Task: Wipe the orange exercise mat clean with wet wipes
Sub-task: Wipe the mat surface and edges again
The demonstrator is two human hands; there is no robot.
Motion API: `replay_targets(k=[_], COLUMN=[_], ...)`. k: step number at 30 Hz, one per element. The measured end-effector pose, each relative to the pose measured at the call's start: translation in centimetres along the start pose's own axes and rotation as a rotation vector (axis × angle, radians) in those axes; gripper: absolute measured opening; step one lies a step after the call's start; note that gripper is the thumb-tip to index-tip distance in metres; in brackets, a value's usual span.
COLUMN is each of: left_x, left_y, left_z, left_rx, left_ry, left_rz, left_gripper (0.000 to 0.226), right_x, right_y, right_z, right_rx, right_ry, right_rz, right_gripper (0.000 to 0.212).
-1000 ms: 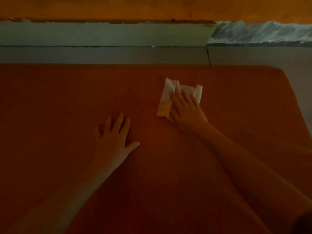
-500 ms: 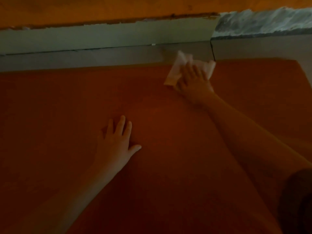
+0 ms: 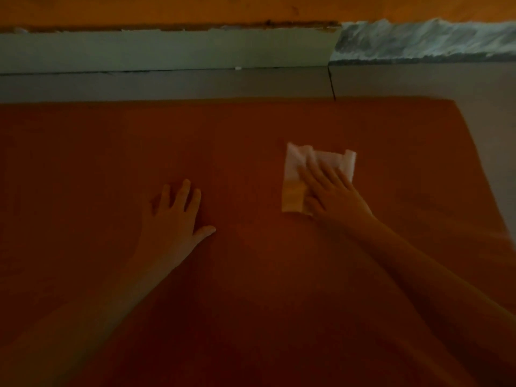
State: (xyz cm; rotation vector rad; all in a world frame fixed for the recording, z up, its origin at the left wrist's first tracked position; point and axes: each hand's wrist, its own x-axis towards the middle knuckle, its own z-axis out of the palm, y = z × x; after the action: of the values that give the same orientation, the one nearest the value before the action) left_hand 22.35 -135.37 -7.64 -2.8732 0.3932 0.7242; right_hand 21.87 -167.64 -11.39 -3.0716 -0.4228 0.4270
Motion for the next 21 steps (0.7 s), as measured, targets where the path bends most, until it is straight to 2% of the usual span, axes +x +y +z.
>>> replay_targets(k=[3,5,6,9,12,14,18,21], left_x=[-0.1,-0.1,-0.2,-0.1,-0.8,-2.1,-5.6,-7.7], left_y=[-0.2,-0.3,-0.3,-0.4,-0.3,-0.2,0.8,1.8], left_z=[-0.1,-0.2,-0.2,0.0,0.3,0.7,1.4,2.0], left_rx=[0.011,-0.001,-0.006,-0.023,-0.028,-0.044,-0.034,-0.018], left_ry=[-0.011,-0.015,-0.022,-0.026,-0.035,-0.066,-0.141,-0.180], left_rz=[0.009,0.022,0.024,0.016,0.024,0.034,0.073,0.082], left_gripper=[0.094,0.093,0.091,0.083,0.077,0.076,0.076,0.077], right_x=[0.1,0.1,-0.2,-3.0,-6.9,-8.7,-10.8,-12.0], right_y=[-0.9,-4.1,-5.9,-9.7,-8.0,-5.7,-4.6,-8.4], right_z=[-0.2,-0.2,-0.1,1.3,2.4,2.1,1.6,0.9], right_rx=[-0.007,-0.004,0.018,0.032,-0.002,0.011,0.113,0.215], right_ry=[-0.014,-0.009,-0.003,0.035,-0.009,-0.034,-0.072,-0.070], right_rz=[0.282,0.352,0.316,0.005,-0.181,-0.109,0.215,0.213], right_gripper=[0.062,0.061,0.062,0.063,0.061,0.063,0.060,0.058])
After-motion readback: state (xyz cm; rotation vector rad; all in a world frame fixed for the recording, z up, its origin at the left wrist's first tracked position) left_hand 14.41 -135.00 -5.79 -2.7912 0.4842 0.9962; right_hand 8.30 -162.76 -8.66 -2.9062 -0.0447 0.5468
